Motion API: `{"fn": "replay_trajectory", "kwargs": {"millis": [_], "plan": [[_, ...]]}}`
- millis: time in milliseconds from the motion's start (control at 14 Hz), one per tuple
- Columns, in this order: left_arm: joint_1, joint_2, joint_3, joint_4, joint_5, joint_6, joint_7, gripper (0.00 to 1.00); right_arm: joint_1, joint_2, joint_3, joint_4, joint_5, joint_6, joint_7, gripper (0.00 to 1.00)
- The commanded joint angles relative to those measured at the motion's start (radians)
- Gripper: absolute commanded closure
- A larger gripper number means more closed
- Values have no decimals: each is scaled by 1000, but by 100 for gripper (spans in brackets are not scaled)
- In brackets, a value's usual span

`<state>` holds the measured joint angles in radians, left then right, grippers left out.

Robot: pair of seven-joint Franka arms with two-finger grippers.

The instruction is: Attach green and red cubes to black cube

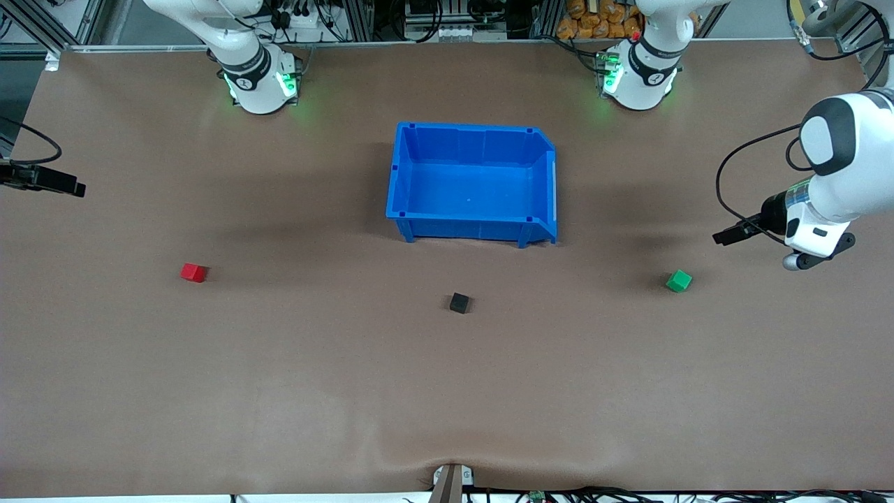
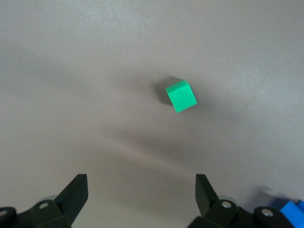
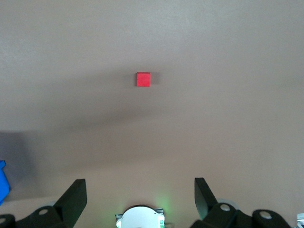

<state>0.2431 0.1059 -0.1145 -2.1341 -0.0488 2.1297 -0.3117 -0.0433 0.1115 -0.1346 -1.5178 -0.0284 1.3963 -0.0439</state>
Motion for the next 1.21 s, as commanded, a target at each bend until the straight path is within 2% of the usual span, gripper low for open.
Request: {"fn": "replay_trajectory", "kwargs": {"millis": [0, 286, 1000, 1143], "plan": [[5, 23, -5, -38, -45, 99, -52, 0, -18, -10, 13, -21, -4, 16, -7, 0], [5, 80, -5, -44, -46, 177, -107, 0, -18, 2, 13, -27, -4, 29, -7, 0], [5, 199, -5, -43, -48, 268, -109, 0, -17, 36, 13, -41, -1, 62, -7, 0], [4, 221, -5, -43, -95, 298, -109, 0, -17, 42, 15, -45, -1, 66, -7, 0]]}}
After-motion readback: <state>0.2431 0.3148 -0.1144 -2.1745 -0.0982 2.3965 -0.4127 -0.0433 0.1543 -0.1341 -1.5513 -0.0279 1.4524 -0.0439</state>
